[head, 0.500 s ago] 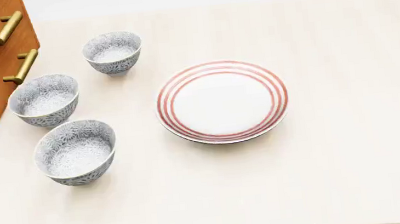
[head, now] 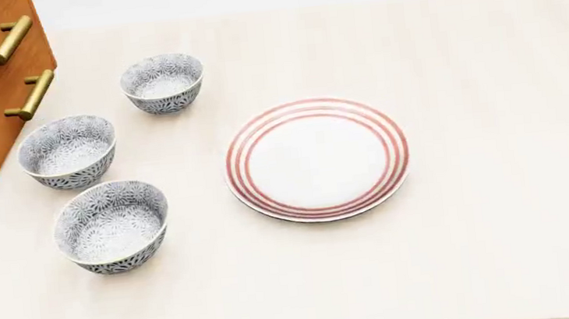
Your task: Pick up the bowl and put it in the front on the plate.
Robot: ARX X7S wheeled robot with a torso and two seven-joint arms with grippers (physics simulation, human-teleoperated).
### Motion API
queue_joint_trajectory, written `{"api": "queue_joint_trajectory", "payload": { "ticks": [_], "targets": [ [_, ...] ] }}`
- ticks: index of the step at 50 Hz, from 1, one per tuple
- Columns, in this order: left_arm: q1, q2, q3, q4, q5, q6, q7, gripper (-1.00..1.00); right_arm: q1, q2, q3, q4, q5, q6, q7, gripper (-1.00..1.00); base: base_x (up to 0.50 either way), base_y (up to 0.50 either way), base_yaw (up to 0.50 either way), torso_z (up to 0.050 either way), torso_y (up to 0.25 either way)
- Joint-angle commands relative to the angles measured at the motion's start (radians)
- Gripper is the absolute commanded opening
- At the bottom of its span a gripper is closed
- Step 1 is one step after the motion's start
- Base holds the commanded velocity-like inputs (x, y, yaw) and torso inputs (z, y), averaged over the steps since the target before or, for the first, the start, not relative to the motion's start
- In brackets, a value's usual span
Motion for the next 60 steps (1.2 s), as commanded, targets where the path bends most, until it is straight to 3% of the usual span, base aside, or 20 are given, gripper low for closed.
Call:
{"api": "queue_joint_trajectory", "payload": {
  "ticks": [1, 5, 7, 19, 60],
  "targets": [
    [0.035, -0.004, 0.001, 0.052, 0.007, 0.180, -0.025, 1.00, -0.027, 0.007, -0.004, -0.036, 0.005, -0.163, 0.008, 1.00, 0.00, 0.00, 0.00, 0.000, 0.000],
    [0.081, -0.011, 0.000, 0.120, 0.077, 0.417, -0.075, 1.00, -0.076, 0.003, 0.002, -0.093, 0.055, -0.490, -0.020, 1.00, 0.00, 0.00, 0.00, 0.000, 0.000],
    [0.088, -0.013, 0.001, 0.128, 0.092, 0.444, -0.089, 1.00, -0.082, 0.006, -0.001, -0.096, 0.049, -0.532, -0.017, 1.00, 0.00, 0.00, 0.00, 0.000, 0.000],
    [0.089, -0.030, 0.017, 0.128, 0.092, 0.461, -0.116, 1.00, -0.087, 0.031, -0.030, -0.097, 0.050, -0.526, -0.006, 1.00, 0.03, 0.00, 0.00, 0.000, 0.000],
    [0.083, -0.074, 0.069, 0.132, 0.076, 0.431, -0.168, 1.00, -0.074, 0.079, -0.086, -0.099, 0.059, -0.499, 0.037, 1.00, 0.50, -0.03, 0.00, 0.000, 0.000]
  ]
}}
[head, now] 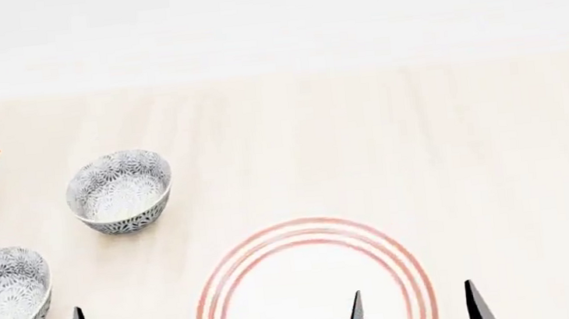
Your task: Pick up the bowl and put it in the front on the plate.
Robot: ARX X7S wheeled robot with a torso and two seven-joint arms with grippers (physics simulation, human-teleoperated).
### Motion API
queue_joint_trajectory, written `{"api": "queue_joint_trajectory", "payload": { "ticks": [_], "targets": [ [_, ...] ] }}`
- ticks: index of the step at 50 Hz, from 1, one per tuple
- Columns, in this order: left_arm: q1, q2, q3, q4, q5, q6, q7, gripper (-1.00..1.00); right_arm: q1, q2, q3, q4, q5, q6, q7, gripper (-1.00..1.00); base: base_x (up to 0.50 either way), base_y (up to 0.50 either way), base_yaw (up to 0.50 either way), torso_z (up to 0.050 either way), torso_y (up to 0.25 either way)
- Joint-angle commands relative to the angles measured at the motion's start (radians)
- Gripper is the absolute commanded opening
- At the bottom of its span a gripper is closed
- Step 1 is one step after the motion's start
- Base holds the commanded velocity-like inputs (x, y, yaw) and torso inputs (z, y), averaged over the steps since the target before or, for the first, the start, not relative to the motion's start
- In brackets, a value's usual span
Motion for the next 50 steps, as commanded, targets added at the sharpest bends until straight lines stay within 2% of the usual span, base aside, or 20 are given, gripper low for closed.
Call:
{"api": "queue_joint_trajectory", "payload": {
  "ticks": [1, 13, 21, 50],
  "targets": [
    [-0.002, 0.003, -0.008, -0.006, 0.005, 0.011, -0.002, 1.00, 0.003, -0.002, 0.004, 0.000, -0.013, -0.002, -0.005, 1.00, 0.50, 0.00, 0.00, 0.000, 0.000],
    [0.000, -0.007, 0.002, 0.001, 0.006, 0.011, -0.017, 1.00, 0.005, 0.006, -0.006, 0.006, -0.013, -0.015, 0.006, 1.00, 0.50, 0.00, 0.00, 0.000, 0.000],
    [0.000, -0.014, 0.009, 0.002, 0.005, 0.014, -0.025, 1.00, -0.001, 0.013, -0.016, -0.003, -0.018, -0.038, 0.008, 1.00, 0.03, 0.02, 0.00, 0.000, 0.000],
    [-0.008, -0.032, 0.032, -0.014, -0.006, 0.007, -0.048, 1.00, 0.004, 0.033, -0.039, 0.008, -0.008, -0.039, 0.025, 1.00, 0.00, 0.48, 0.00, 0.000, 0.000]
  ]
}}
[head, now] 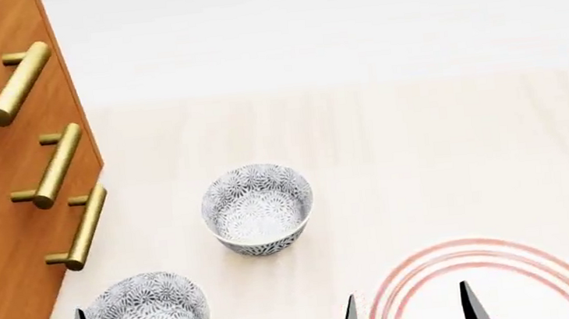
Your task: Pick up the bowl and put it in the front on the plate.
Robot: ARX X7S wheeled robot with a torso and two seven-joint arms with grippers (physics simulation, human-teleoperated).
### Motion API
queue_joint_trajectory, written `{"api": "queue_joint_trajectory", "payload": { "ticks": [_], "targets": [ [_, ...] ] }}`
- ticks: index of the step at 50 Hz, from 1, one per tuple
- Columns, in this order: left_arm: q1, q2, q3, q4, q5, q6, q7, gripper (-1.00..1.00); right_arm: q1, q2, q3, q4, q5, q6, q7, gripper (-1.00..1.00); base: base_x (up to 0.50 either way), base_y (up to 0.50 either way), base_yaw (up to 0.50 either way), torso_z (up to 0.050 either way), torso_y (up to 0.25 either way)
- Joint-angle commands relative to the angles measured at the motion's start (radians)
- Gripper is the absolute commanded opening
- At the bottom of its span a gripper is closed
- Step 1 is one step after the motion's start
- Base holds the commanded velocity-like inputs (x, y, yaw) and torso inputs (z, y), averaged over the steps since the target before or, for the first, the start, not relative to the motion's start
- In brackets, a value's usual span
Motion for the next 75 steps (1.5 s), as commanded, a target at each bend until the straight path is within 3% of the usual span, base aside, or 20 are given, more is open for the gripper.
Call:
{"api": "queue_joint_trajectory", "payload": {
  "ticks": [1, 35, 59, 65, 75],
  "targets": [
    [-0.006, 0.009, -0.012, -0.019, 0.000, 0.007, 0.004, 1.00, 0.003, -0.005, 0.007, 0.006, -0.006, 0.001, -0.011, 1.00, 0.00, 0.00, 0.00, 0.000, 0.000],
    [-0.015, -0.008, 0.014, -0.016, 0.018, -0.059, -0.027, 1.00, 0.014, 0.013, -0.013, 0.012, 0.012, 0.020, 0.010, 1.00, 0.00, 0.00, 0.00, 0.000, 0.000],
    [-0.013, -0.018, 0.023, -0.015, -0.014, -0.042, -0.039, 1.00, 0.020, 0.026, -0.029, 0.008, 0.021, 0.038, 0.021, 1.00, 0.00, 0.00, 0.00, 0.000, -0.225],
    [-0.012, -0.023, 0.029, -0.013, 0.006, -0.035, -0.046, 1.00, 0.041, 0.036, -0.046, -0.035, 0.041, 0.164, 0.029, 1.00, 0.00, 0.00, 0.00, 0.000, 0.000],
    [-0.012, -0.029, 0.035, -0.015, 0.008, -0.026, -0.052, 1.00, 0.258, 0.018, -0.042, -0.084, 0.140, 0.662, 0.106, 1.00, 0.00, 0.00, 0.00, 0.000, 0.000]
  ]
}}
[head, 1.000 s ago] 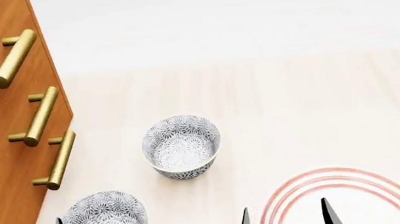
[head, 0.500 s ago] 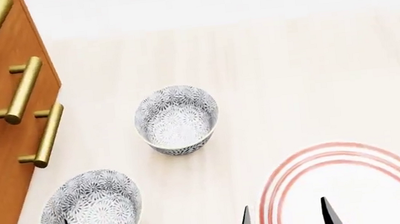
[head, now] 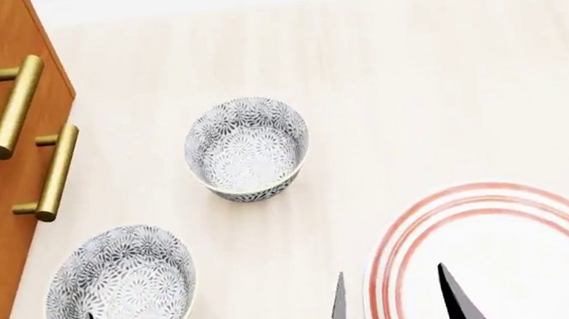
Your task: Pick up the bowl and put it in the front on the plate.
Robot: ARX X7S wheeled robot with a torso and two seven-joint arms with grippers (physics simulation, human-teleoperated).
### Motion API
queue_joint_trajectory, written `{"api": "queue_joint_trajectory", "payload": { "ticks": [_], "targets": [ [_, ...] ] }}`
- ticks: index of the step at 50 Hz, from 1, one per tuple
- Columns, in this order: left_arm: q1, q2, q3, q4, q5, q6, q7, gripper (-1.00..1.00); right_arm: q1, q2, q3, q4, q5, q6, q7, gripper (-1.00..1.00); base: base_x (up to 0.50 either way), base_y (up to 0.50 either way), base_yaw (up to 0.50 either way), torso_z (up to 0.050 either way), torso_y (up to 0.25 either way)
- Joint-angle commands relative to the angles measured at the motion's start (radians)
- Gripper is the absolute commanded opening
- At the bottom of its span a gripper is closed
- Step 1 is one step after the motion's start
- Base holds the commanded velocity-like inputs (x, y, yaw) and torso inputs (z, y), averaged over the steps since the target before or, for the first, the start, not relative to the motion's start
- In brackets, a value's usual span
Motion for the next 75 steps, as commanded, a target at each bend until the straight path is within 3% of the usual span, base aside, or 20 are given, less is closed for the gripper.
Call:
{"api": "queue_joint_trajectory", "payload": {
  "ticks": [1, 7, 14, 22, 34, 48, 63, 75],
  "targets": [
    [-0.001, 0.009, -0.014, -0.010, 0.006, 0.023, 0.006, 1.00, 0.212, -0.018, 0.011, -0.047, 0.062, 0.431, 0.047, 1.00, 0.00, 0.00, 0.00, 0.000, 0.000],
    [-0.004, 0.006, -0.011, -0.011, 0.001, 0.018, 0.003, 1.00, 0.441, -0.033, 0.001, 0.045, 0.094, 0.695, 0.072, 1.00, 0.00, 0.00, 0.00, 0.000, 0.000],
    [-0.005, 0.003, -0.007, -0.011, -0.007, 0.006, 0.002, 1.00, 0.686, -0.035, -0.054, 0.199, 0.087, 0.754, -0.024, 1.00, 0.00, 0.00, 0.00, 0.000, 0.000],
    [-0.012, 0.002, -0.003, -0.021, -0.021, -0.008, 0.001, 1.00, 0.913, -0.096, -0.014, 0.423, 0.178, 0.839, -0.108, 1.00, 0.00, 0.00, 0.00, 0.000, 0.000],
    [-0.017, -0.002, 0.005, -0.030, -0.032, -0.018, 0.000, 1.00, 1.159, -0.172, -0.011, 0.795, 0.187, 0.781, -0.170, 1.00, 0.00, 0.00, 0.00, 0.000, 0.000],
    [-0.019, -0.008, 0.015, -0.031, -0.040, -0.036, -0.005, 1.00, 1.349, -0.215, -0.023, 1.141, 0.337, 0.741, -0.141, 1.00, 0.00, 0.00, 0.00, 0.000, 0.000],
    [-0.021, -0.013, 0.022, -0.031, -0.049, -0.045, -0.010, 1.00, 1.477, -0.216, -0.314, 1.410, 0.800, 0.720, -0.087, 1.00, 0.00, 0.00, 0.00, 0.000, 0.000],
    [-0.024, -0.018, 0.029, -0.035, -0.056, -0.049, -0.012, 1.00, 1.459, -0.216, -0.487, 1.434, 0.928, 0.679, -0.071, 1.00, 0.00, 0.00, 0.00, 0.000, 0.000]
  ]
}}
